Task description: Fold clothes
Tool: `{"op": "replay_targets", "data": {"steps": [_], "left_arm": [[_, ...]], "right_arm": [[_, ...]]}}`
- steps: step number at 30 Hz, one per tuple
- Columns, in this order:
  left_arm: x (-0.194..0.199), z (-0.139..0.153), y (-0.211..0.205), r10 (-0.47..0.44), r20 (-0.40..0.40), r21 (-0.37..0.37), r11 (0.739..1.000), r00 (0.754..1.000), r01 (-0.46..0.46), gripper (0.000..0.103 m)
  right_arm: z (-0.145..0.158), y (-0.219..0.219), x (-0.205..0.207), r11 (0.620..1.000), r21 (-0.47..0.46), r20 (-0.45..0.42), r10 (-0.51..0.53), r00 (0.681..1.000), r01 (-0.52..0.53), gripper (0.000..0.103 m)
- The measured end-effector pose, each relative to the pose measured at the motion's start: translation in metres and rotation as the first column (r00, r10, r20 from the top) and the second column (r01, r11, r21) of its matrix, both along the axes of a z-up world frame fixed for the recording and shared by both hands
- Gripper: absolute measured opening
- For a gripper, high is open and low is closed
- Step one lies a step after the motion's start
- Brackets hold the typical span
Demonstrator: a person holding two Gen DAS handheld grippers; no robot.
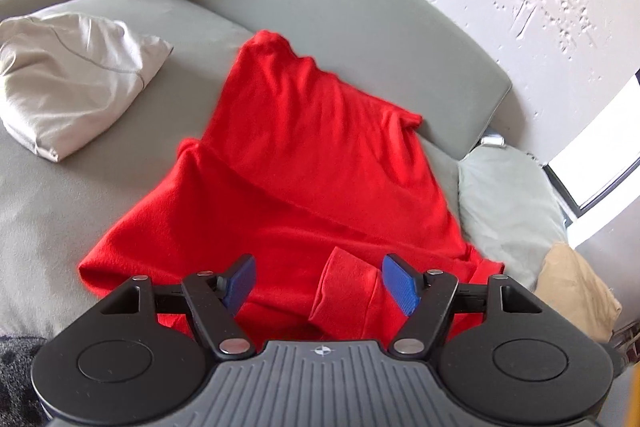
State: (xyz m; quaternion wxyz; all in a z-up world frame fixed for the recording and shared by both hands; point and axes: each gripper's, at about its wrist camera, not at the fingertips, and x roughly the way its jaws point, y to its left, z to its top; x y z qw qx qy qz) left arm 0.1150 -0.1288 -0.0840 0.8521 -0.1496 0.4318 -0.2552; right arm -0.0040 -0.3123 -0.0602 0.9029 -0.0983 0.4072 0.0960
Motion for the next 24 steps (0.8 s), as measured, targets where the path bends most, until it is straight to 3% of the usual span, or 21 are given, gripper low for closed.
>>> {"op": "replay_targets", "data": {"steps": [2, 3, 5, 7, 8, 10, 11, 16, 18, 24], "left_arm": [[0.002, -0.002, -0.005, -0.007, -0.013, 0.021, 1.000, 1.000, 0.008, 0.068], [0.004, -0.003, -0.008, -0.015, -0.016, 0.031, 0.999, 1.000, 0.015, 0.068], [0.013, -0.008, -0.016, -0.042, -0.037, 0.035, 0.998, 0.998, 0.043, 0.063], [0.023, -0.014, -0.023, -0.072, -0.072, 0.030, 0.997, 0.995, 0.074, 0.048], [0.029, -0.017, -0.027, -0.089, -0.100, 0.020, 0.996, 0.991, 0.091, 0.043], [0.040, -0.024, -0.033, -0.123, -0.157, -0.001, 0.992, 0.980, 0.125, 0.031], [0.045, -0.027, -0.036, -0.140, -0.179, -0.007, 0.990, 0.974, 0.141, 0.029], [0.049, -0.039, -0.046, -0.187, -0.218, 0.022, 0.980, 0.958, 0.196, 0.033], [0.048, -0.042, -0.045, -0.196, -0.219, 0.024, 0.978, 0.956, 0.206, 0.036], [0.044, -0.042, -0.034, -0.192, -0.208, 0.037, 0.978, 0.959, 0.204, 0.040]], "right_arm": [[0.014, -0.028, -0.005, 0.982, 0.107, 0.019, -0.161, 0.987, 0.158, 0.055], [0.018, -0.045, -0.006, 0.955, 0.168, 0.013, -0.251, 0.968, 0.246, 0.055], [0.023, -0.076, -0.008, 0.873, 0.287, -0.021, -0.407, 0.913, 0.395, 0.055], [0.022, -0.101, -0.012, 0.775, 0.398, -0.080, -0.504, 0.860, 0.491, 0.055], [0.021, -0.109, -0.013, 0.744, 0.426, -0.098, -0.528, 0.844, 0.515, 0.055], [0.020, -0.115, -0.013, 0.727, 0.441, -0.105, -0.541, 0.835, 0.526, 0.055], [0.020, -0.118, -0.013, 0.718, 0.449, -0.109, -0.547, 0.830, 0.532, 0.055], [0.016, -0.135, -0.014, 0.671, 0.485, -0.128, -0.579, 0.805, 0.560, 0.055], [0.015, -0.145, -0.016, 0.645, 0.490, -0.133, -0.610, 0.782, 0.586, 0.055], [0.000, -0.183, -0.016, 0.462, 0.547, -0.235, -0.715, 0.658, 0.698, 0.056]]}}
